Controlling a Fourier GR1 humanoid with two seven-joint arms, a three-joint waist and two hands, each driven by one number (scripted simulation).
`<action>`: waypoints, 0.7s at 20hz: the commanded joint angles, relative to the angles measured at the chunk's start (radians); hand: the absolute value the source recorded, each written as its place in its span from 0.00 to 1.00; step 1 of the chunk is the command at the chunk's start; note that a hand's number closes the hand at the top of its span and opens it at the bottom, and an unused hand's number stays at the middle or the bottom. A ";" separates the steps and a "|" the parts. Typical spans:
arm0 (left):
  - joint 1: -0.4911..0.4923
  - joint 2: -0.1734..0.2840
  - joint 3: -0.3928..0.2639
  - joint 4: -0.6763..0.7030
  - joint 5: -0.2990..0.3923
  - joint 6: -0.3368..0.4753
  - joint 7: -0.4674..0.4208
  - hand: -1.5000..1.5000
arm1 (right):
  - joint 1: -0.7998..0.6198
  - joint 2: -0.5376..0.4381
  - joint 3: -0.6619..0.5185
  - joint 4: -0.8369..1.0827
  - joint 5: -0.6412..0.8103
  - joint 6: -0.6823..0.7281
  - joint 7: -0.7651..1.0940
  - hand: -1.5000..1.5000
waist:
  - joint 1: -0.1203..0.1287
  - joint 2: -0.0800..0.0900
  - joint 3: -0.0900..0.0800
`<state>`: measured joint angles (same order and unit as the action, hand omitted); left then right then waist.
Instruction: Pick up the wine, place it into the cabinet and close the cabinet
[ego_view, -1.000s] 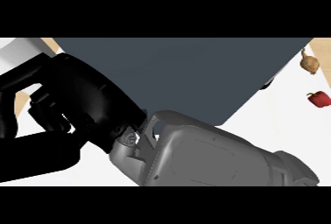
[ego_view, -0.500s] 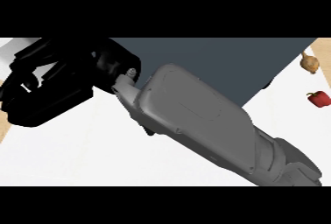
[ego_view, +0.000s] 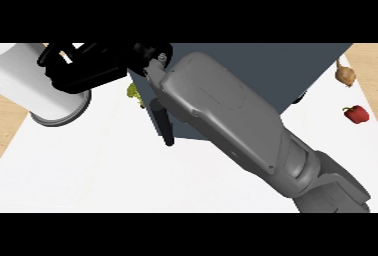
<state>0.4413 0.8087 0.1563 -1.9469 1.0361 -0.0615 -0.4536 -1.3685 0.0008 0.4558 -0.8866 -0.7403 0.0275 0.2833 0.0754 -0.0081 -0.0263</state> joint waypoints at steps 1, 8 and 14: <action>0.022 -0.011 -0.023 -0.012 -0.009 -0.024 0.007 0.00 | 0.052 -0.109 -0.070 0.134 0.030 -0.011 -0.078 1.00 | -0.029 0.028 0.025; 0.014 -0.006 -0.041 -0.080 0.019 -0.031 0.039 0.00 | 0.083 -0.165 -0.083 0.166 0.019 0.017 -0.130 1.00 | -0.039 0.032 0.027; -0.022 -0.003 -0.056 -0.099 0.041 -0.001 0.068 0.00 | 0.089 -0.163 -0.078 0.177 0.006 -0.001 -0.172 1.00 | -0.068 0.046 0.026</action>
<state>0.4300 0.8037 0.1112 -2.0266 1.0634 -0.0716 -0.4034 -1.3537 0.0007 0.4612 -0.8447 -0.7562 0.0670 0.1509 0.0684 -0.0240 -0.0502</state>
